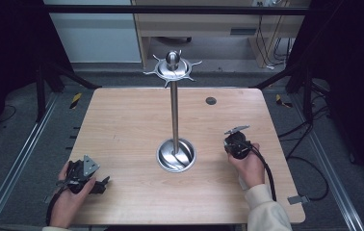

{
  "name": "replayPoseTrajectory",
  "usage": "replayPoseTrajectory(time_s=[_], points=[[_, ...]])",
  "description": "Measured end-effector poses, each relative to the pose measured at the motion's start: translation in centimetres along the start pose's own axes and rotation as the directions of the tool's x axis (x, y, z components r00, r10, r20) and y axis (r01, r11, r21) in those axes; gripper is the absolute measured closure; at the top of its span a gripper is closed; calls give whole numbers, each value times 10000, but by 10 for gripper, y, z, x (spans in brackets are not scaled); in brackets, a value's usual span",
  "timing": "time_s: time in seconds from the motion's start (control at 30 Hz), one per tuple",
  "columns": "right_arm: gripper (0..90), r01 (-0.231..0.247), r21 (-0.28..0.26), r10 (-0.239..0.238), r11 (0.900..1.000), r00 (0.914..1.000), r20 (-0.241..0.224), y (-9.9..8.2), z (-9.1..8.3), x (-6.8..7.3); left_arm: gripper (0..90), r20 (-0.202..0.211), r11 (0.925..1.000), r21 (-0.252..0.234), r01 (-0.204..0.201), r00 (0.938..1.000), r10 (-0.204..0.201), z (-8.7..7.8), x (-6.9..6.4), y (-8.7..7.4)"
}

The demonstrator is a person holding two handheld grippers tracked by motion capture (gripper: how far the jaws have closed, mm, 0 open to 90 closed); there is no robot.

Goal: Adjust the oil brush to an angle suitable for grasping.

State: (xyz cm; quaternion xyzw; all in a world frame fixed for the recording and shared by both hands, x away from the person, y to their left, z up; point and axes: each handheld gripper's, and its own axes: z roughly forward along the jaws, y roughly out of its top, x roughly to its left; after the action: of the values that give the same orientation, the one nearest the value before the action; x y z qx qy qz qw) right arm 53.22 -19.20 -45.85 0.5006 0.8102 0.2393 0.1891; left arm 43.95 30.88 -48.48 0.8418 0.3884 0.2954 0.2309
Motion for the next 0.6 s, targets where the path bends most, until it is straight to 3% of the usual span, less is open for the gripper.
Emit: replayPoseTrajectory(time_s=[0.27,0.5,0.6], points=[[827,-397,833,421,9957,9988,-265,-3,-15,-9,31,35,10000,-11,-28,10000,29,0,-1,0],[662,-605,1678,666,9840,9973,-308,-3,-17,-10,31,50,10000,-31,-20,10000,20,0,-1,0],[640,-793,1891,878,9787,9955,-369,-2,-18,-11,31,71,10000,-43,-58,10000,59,0,-1,1]])
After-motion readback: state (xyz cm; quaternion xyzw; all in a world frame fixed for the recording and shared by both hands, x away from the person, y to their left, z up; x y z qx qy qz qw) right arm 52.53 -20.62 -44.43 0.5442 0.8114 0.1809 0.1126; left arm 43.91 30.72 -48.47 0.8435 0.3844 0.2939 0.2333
